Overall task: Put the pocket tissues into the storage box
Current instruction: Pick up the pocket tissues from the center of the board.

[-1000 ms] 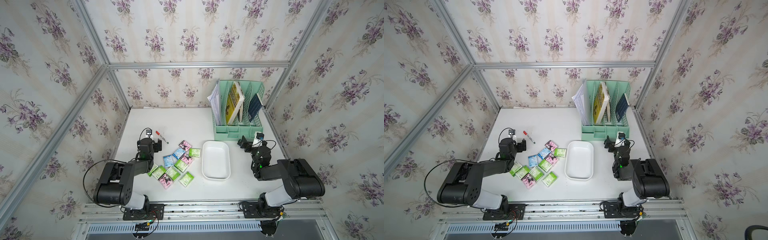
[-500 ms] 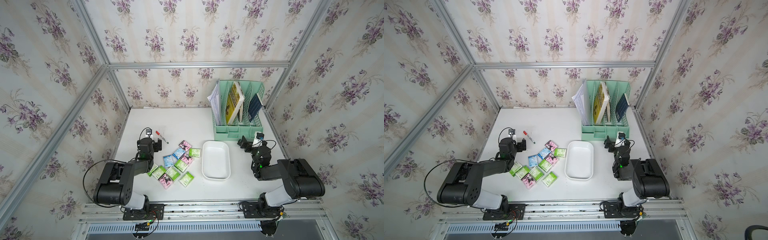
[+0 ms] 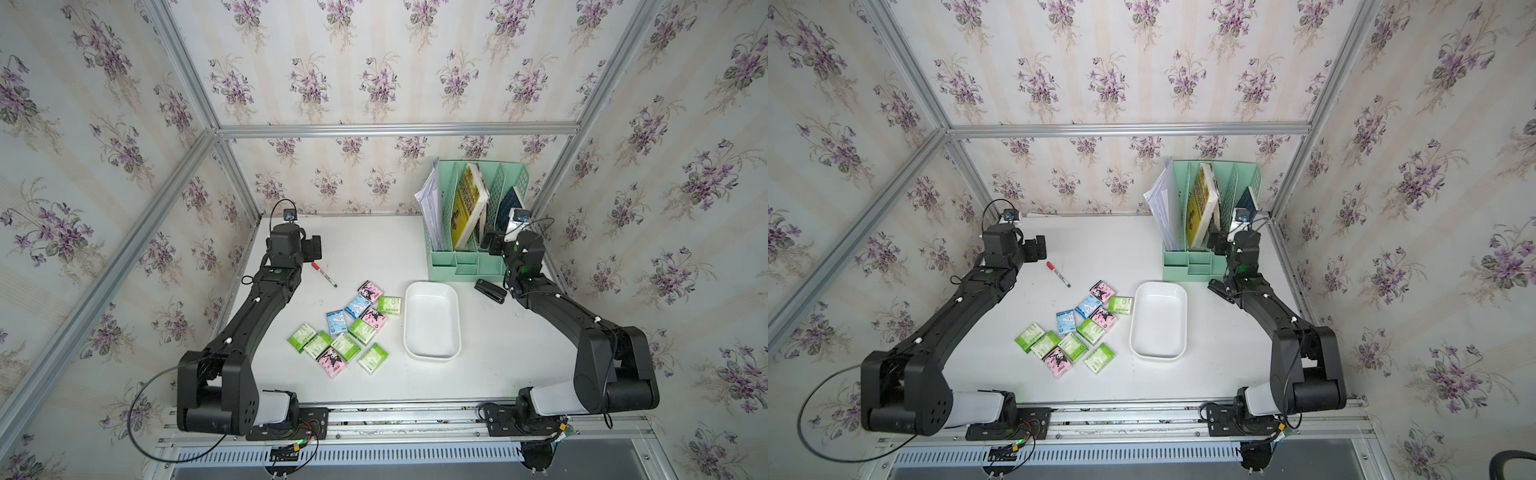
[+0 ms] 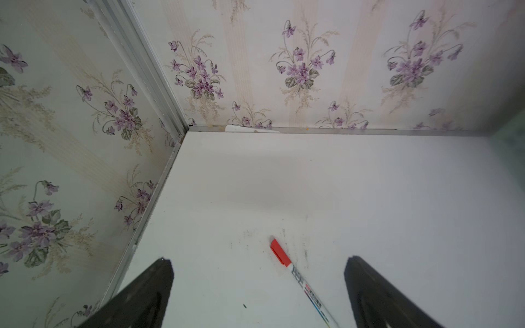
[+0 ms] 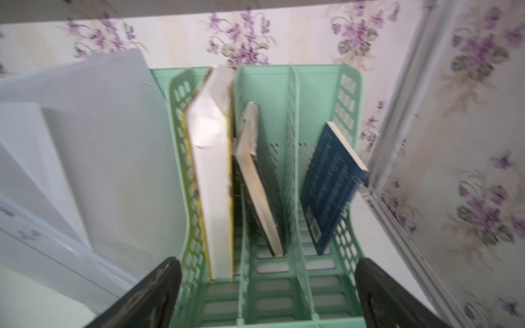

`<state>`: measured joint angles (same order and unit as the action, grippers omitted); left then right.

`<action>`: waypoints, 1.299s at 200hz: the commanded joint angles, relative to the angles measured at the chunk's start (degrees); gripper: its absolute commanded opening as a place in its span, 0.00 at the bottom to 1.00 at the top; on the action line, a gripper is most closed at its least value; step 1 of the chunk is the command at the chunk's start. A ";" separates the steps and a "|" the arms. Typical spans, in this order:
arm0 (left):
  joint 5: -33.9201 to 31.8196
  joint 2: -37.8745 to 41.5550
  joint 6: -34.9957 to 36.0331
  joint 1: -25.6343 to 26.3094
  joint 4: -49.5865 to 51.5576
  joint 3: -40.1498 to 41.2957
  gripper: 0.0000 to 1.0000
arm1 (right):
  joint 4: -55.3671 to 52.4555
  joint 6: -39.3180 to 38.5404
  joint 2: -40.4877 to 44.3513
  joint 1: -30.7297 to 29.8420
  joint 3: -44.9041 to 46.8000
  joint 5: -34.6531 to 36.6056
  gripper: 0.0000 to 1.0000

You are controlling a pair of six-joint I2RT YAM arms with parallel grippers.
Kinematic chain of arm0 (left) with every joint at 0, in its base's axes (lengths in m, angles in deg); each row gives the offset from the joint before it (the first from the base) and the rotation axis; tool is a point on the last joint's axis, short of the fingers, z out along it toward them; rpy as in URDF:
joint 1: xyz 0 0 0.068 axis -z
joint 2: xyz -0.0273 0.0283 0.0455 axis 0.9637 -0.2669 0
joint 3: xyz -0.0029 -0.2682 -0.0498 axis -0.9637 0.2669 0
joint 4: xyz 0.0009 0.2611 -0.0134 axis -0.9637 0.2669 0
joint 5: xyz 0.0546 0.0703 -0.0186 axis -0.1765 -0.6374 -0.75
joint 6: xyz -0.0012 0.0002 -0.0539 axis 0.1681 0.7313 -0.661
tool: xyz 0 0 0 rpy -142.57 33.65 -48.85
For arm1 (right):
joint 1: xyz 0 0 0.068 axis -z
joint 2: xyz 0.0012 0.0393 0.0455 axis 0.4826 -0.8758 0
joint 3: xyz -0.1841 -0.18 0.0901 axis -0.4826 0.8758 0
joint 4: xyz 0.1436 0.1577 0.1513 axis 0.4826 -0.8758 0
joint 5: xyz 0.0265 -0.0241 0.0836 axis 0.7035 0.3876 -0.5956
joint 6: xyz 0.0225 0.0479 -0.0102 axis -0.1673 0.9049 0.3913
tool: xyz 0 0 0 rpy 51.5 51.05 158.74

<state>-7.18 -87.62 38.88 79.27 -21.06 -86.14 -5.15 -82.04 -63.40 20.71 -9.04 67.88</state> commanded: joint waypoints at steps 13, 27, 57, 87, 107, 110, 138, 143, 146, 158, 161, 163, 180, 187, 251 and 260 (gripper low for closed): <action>8.81 4.71 -6.57 2.57 11.31 -2.14 0.99 | -24.44 -5.53 -4.38 -11.70 -12.40 -2.63 1.00; 13.61 4.92 -7.54 2.89 14.53 -3.93 0.99 | -29.26 -5.39 -8.12 -16.26 -17.98 -6.53 1.00; 21.16 8.61 -7.88 2.89 14.30 -3.20 0.99 | -36.49 -3.29 -17.23 -23.31 -27.67 -16.60 1.00; 24.45 9.93 -7.88 2.72 13.13 -2.09 0.99 | -40.85 -1.53 -25.53 -28.69 -35.29 -22.92 0.97; 26.29 9.56 -8.64 2.63 12.97 -1.65 0.99 | -44.88 -2.05 -30.89 -31.66 -40.39 -23.76 0.95; 26.54 9.60 -8.95 2.63 12.68 -1.47 0.99 | -45.62 -2.12 -31.70 -32.00 -41.13 -23.86 0.95; 27.56 10.56 -10.85 2.30 10.21 0.36 0.99 | -50.28 -0.59 -38.37 -32.74 -46.20 -24.78 0.88; 27.78 10.62 -10.96 2.26 10.26 0.42 0.99 | -51.07 -0.44 -39.41 -32.75 -46.92 -24.82 0.87; 27.88 10.70 -11.08 2.30 10.27 0.45 0.99 | -51.50 -0.35 -39.92 -32.71 -47.42 -24.91 0.86; 28.30 10.66 -11.11 2.28 10.51 0.45 0.99 | -53.09 0.05 -41.70 -32.82 -49.42 -24.87 0.84; 28.37 10.66 -11.20 2.28 10.52 0.40 0.99 | -53.48 0.05 -42.12 -32.82 -49.90 -24.99 0.83; 28.41 10.68 -11.23 2.28 10.60 0.48 0.99 | -53.70 0.05 -42.35 -32.82 -50.24 -25.03 0.83; 28.51 10.66 -11.69 2.30 10.58 1.05 0.99 | -55.46 0.14 -44.33 -32.81 -52.43 -25.25 0.80; 28.51 10.66 -12.03 2.28 10.46 1.31 0.99 | -56.03 0.14 -45.01 -32.82 -53.17 -25.59 0.79; 27.51 11.01 -12.95 2.28 10.49 2.32 0.99 | -59.04 -0.48 -49.40 -33.52 -55.97 -27.81 0.70; 27.46 11.09 -12.94 2.28 10.61 2.29 0.99 | -59.14 -0.48 -49.73 -33.60 -56.03 -27.77 0.68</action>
<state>20.47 -76.85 26.31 81.61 -9.15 -83.78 -62.37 -82.17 -112.49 -12.66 -64.55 40.97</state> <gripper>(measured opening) 0.988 0.698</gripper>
